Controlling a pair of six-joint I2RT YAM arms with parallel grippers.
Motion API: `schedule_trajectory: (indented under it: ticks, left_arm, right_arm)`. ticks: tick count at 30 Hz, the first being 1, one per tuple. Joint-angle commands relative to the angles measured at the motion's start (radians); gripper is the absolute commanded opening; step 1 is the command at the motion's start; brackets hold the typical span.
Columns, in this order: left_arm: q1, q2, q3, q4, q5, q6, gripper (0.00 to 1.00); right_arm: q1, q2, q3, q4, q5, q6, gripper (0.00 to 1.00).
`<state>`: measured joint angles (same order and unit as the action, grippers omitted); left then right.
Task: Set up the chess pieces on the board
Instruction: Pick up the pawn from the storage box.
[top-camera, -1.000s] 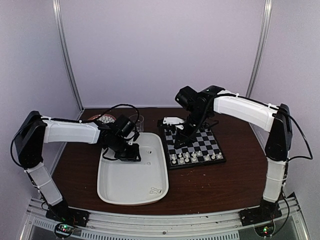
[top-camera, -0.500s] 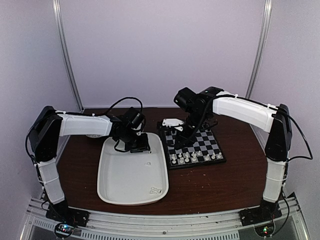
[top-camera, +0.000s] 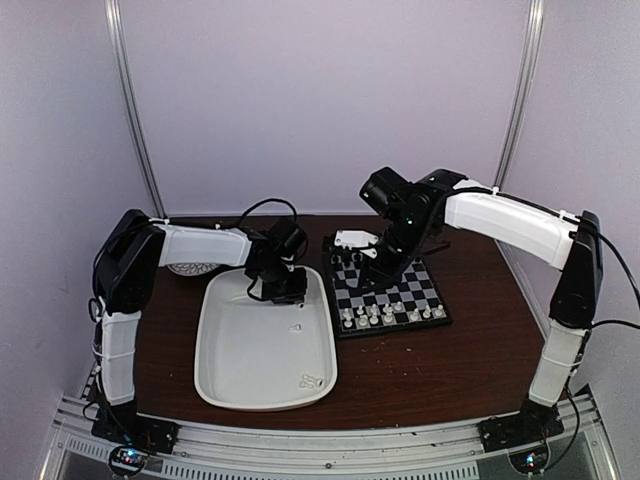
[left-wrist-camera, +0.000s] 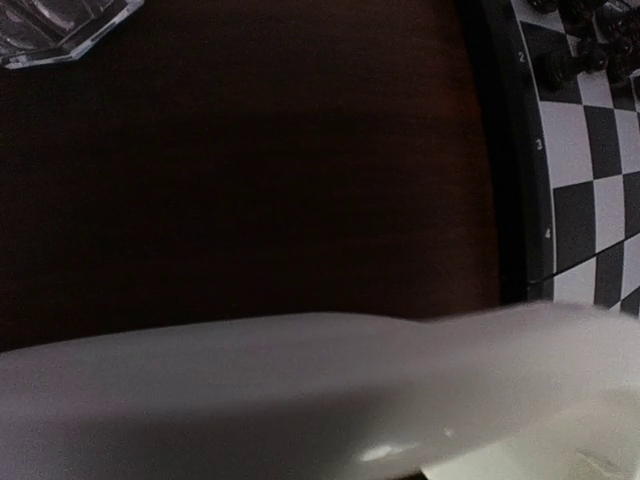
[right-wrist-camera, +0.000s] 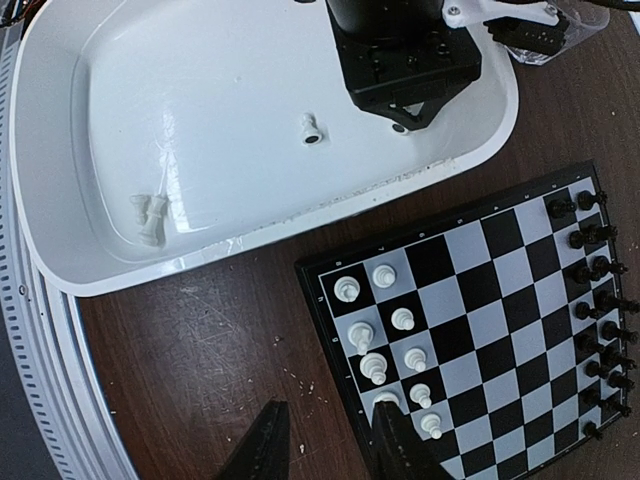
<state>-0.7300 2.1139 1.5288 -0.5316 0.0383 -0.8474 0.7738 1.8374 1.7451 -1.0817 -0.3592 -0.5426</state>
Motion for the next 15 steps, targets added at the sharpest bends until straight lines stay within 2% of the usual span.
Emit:
schedule_trajectory:
  ticks: [1,9,15]
  left_arm:
    - [0.002,0.022,0.018,-0.046,0.01,0.009,0.24]
    - [-0.002,0.005,-0.019,-0.068,0.0,0.043,0.23]
    - [-0.006,0.001,-0.018,-0.11,0.014,0.087,0.26]
  right_arm:
    - [-0.001,-0.034,-0.018,0.015,0.021,0.003,0.32]
    - [-0.001,-0.018,-0.009,0.013,0.018,0.003,0.32]
    - [-0.001,-0.006,0.002,0.003,0.015,0.003,0.32]
